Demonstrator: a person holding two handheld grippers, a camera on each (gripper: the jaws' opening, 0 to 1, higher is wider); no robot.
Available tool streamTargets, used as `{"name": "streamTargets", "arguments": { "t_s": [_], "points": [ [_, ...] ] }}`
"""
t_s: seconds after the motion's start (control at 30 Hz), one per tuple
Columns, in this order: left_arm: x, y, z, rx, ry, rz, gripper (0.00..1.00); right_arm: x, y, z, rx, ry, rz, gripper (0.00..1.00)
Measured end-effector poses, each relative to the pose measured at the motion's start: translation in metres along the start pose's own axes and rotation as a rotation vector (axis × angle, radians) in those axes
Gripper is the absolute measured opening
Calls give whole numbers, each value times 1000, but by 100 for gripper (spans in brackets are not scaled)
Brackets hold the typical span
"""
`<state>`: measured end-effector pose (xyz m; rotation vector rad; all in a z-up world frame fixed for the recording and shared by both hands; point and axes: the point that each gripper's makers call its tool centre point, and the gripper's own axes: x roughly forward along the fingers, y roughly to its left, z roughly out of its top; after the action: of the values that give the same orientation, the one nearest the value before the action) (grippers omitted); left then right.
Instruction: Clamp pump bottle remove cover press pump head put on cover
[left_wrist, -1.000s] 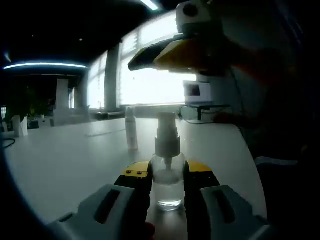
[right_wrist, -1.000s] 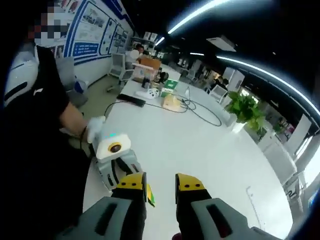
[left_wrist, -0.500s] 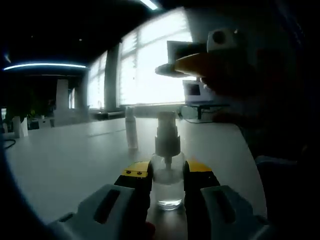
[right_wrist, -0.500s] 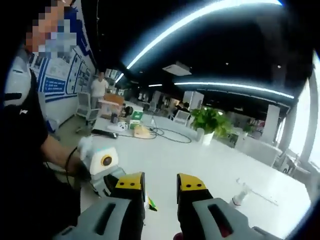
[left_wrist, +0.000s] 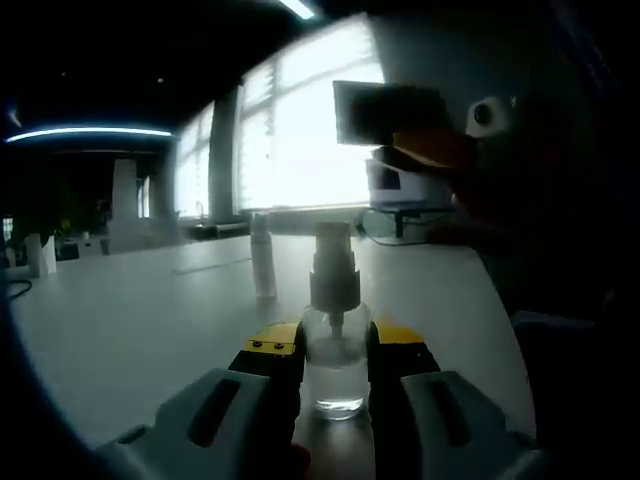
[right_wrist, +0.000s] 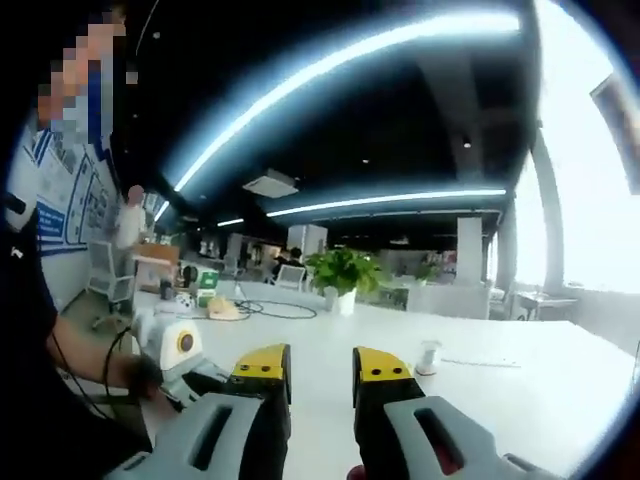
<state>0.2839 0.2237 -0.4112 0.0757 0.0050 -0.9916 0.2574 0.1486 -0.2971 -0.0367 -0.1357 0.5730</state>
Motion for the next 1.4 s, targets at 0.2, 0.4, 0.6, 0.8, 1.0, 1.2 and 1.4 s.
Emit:
{"name": "streamTargets", "arguments": {
  "t_s": [0.2,0.4,0.6,0.8,1.0,1.2,1.4],
  "points": [
    [0,1,-1,1,2,0,16,-20,-9,8,78,-68,-47,19],
    [1,1,0,2,2,-1,16,-36,-24,3,103,-82,-124,19],
    [1,0,0,7,2,-2,16,-42,-47,-10,62,-46,-241,19],
    [0,1,-1,10,2,2,16,-40,-53,-32,57,40,-295,19],
    [1,1,-1,10,4,2,16,-35,-47,-55,11,134,-319,18],
    [0,2,-3,15,6,4,16,-34,-45,-80,41,165,-359,17],
    [-1,2,-3,16,9,5,16,-37,-54,-100,88,179,-403,17]
  ]
}}
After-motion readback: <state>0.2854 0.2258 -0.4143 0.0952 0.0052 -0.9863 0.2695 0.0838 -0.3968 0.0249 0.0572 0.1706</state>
